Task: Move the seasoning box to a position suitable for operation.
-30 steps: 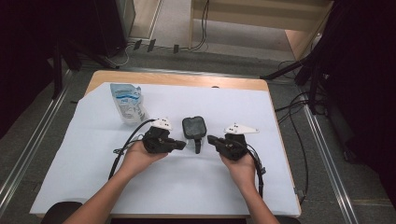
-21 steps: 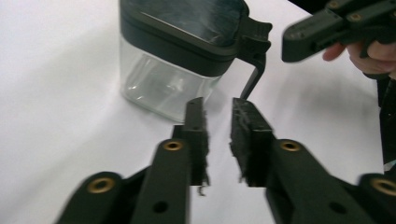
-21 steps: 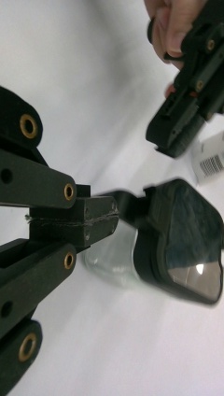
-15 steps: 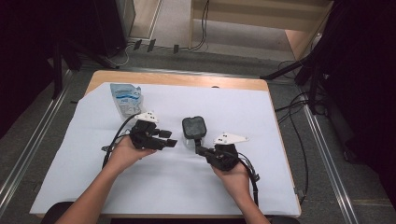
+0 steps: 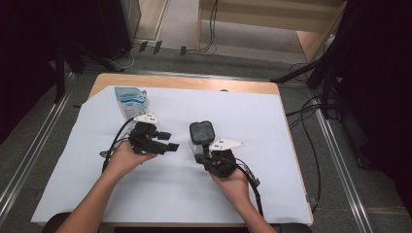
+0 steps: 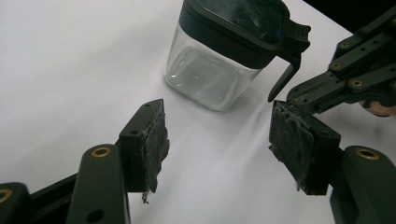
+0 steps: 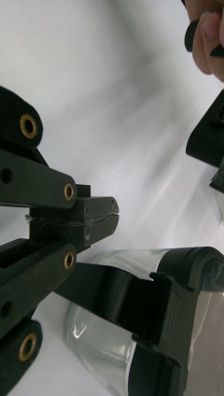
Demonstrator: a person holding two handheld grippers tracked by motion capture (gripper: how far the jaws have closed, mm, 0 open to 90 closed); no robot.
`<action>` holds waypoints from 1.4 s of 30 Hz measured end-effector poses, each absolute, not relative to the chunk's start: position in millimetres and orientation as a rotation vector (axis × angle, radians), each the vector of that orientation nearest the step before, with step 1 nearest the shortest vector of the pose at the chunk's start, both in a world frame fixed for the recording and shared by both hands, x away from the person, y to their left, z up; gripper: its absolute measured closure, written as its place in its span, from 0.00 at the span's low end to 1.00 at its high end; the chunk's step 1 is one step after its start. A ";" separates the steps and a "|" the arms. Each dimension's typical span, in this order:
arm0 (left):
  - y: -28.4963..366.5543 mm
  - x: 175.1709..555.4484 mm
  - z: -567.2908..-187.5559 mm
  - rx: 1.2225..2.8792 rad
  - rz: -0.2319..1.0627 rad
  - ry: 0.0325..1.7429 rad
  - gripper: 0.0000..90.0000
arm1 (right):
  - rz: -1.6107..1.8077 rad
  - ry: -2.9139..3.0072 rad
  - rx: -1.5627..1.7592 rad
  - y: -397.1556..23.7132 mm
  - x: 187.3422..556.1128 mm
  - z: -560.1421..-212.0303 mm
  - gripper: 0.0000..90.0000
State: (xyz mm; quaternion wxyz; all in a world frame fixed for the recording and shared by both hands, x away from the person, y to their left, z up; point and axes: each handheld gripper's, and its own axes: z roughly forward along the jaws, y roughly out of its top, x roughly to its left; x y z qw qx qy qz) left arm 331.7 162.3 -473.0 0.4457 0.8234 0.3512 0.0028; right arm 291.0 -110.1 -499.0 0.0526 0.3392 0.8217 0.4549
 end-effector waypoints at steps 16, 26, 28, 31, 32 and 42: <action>164.6 329.5 -473.3 2.040 0.023 0.857 0.42 | 1.365 2.496 1.048 -106.8 300.8 -505.2 1.00; 161.0 330.5 -475.7 2.041 0.026 0.858 0.42 | 1.352 2.486 1.083 -115.4 303.0 -504.3 1.00; 160.9 331.0 -475.9 2.041 0.021 0.855 0.42 | 1.353 2.480 1.089 -117.4 303.5 -504.3 1.00; 160.4 332.2 -477.0 2.043 0.025 0.852 0.43 | 1.350 2.470 1.117 -122.5 304.5 -503.9 1.00; 159.7 332.3 -477.5 2.042 0.025 0.858 0.43 | 1.352 2.461 1.129 -125.3 305.3 -503.8 1.00; 155.4 334.7 -479.4 2.045 0.036 0.852 0.43 | 1.335 2.422 1.194 -142.9 309.3 -501.5 1.00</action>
